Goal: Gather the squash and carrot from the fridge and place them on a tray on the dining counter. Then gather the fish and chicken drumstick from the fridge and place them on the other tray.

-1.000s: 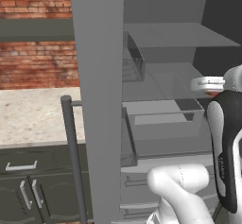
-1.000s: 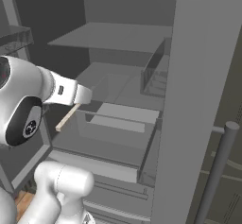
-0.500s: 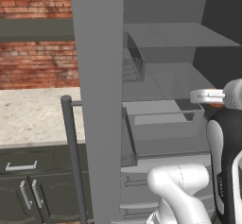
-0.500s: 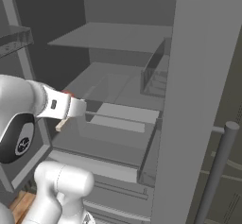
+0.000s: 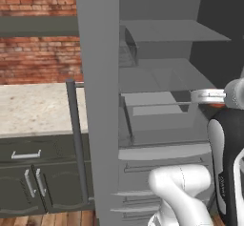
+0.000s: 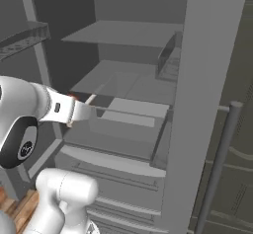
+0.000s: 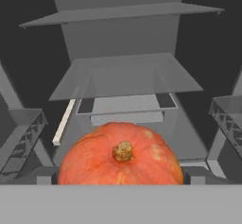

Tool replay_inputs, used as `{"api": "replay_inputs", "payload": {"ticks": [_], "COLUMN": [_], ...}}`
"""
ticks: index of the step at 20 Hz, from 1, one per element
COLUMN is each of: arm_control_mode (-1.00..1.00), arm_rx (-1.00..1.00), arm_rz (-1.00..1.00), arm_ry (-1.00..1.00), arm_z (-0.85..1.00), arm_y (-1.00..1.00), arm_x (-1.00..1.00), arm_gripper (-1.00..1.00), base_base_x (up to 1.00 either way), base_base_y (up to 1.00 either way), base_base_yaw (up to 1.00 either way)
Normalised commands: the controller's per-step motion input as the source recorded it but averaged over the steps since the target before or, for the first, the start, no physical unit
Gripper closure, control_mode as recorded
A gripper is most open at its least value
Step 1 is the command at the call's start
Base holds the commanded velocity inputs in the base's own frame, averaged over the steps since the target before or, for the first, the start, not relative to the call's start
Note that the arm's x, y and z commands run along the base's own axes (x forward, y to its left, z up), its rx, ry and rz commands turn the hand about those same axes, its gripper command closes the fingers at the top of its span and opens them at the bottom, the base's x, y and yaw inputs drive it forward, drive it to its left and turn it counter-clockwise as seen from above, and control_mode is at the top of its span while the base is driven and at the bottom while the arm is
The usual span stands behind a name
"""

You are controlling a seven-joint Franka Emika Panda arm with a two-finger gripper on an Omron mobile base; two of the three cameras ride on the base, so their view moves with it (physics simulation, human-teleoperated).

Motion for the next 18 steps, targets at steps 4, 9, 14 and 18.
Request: {"api": "replay_inputs", "payload": {"ticks": [4,9,14,18], "arm_control_mode": [1.0,1.0,1.0,1.0], "arm_rx": [0.0,0.0,0.0,0.0], "arm_rz": [0.0,0.0,0.0,0.0], "arm_ry": [0.0,0.0,0.0,0.0], "arm_z": [0.0,0.0,0.0,0.0], "arm_y": [0.0,0.0,0.0,0.0], "arm_x": [0.0,0.0,0.0,0.0], "arm_gripper": [1.0,1.0,1.0,1.0], "base_base_x": [-0.97,-0.91,-0.87,-0.88], "base_base_y": [0.0,0.0,0.04,0.01], "base_base_yaw": [0.0,0.0,0.0,0.0]}}
